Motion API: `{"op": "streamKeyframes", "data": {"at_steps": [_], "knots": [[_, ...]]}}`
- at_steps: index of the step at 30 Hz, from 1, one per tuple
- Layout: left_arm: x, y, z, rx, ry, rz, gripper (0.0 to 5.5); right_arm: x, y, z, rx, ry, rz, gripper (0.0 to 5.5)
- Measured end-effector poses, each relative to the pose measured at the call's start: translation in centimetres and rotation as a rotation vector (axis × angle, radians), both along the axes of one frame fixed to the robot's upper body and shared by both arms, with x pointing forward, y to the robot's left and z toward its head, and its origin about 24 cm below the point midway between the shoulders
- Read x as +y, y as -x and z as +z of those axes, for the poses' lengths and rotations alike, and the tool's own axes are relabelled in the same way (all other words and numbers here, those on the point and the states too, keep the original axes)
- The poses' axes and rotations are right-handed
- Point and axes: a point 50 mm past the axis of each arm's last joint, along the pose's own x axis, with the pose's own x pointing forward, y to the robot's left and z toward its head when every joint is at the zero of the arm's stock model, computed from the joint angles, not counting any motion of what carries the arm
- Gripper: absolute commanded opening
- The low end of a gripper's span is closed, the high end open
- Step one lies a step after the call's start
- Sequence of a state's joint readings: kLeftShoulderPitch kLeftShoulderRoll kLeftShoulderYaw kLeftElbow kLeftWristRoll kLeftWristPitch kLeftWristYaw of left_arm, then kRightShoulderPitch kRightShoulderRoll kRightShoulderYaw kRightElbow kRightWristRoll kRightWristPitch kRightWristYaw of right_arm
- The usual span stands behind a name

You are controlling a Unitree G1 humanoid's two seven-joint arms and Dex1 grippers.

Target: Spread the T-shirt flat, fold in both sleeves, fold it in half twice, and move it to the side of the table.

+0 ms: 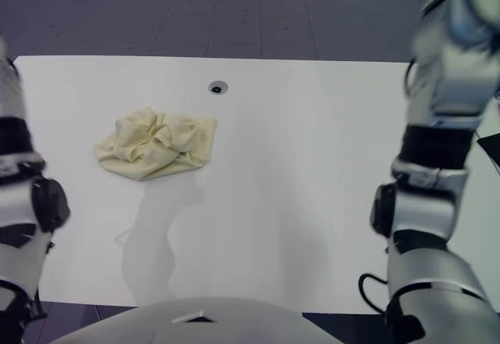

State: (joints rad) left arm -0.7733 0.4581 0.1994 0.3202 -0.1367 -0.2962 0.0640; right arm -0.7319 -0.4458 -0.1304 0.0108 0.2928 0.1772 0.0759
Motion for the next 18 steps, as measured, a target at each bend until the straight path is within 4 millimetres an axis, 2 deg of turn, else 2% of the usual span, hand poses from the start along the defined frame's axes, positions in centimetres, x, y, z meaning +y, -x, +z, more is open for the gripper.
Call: {"op": "streamKeyframes", "data": {"at_steps": [1, 3, 5, 7, 10, 13, 15, 18], "knots": [[-0.7, -0.1, -2.0, 0.05, 0.01, -0.01, 0.05, 0.5, 0.1, -2.2, 0.059, -0.017, 0.015, 0.0], [-2.9, 0.3, -6.9, 0.184, 0.042, -0.042, 0.05, 1.7, 1.4, -8.2, 0.228, -0.077, 0.032, 0.0], [-4.9, 1.1, -10.0, 0.27, 0.055, -0.086, 0.05, 2.1, 2.8, -12.1, 0.361, -0.138, 0.017, 0.0], [-6.6, 2.0, -11.8, 0.325, 0.07, -0.13, 0.05, 2.4, 3.7, -13.3, 0.401, -0.176, 0.003, 0.0], [-7.9, 2.9, -13.0, 0.371, 0.09, -0.167, 0.05, 3.2, 4.6, -13.7, 0.4, -0.176, 0.01, 0.0], [-8.4, 3.5, -14.0, 0.429, 0.105, -0.185, 0.05, 3.5, 5.4, -14.9, 0.439, -0.145, 0.009, 0.0], [-8.6, 3.6, -14.3, 0.458, 0.109, -0.195, 0.31, 3.4, 5.8, -15.6, 0.461, -0.131, -0.001, 0.0], [-9.6, 4.0, -15.5, 0.535, 0.122, -0.224, 0.84, 3.4, 6.2, -16.3, 0.481, -0.121, -0.016, 0.49]]}}
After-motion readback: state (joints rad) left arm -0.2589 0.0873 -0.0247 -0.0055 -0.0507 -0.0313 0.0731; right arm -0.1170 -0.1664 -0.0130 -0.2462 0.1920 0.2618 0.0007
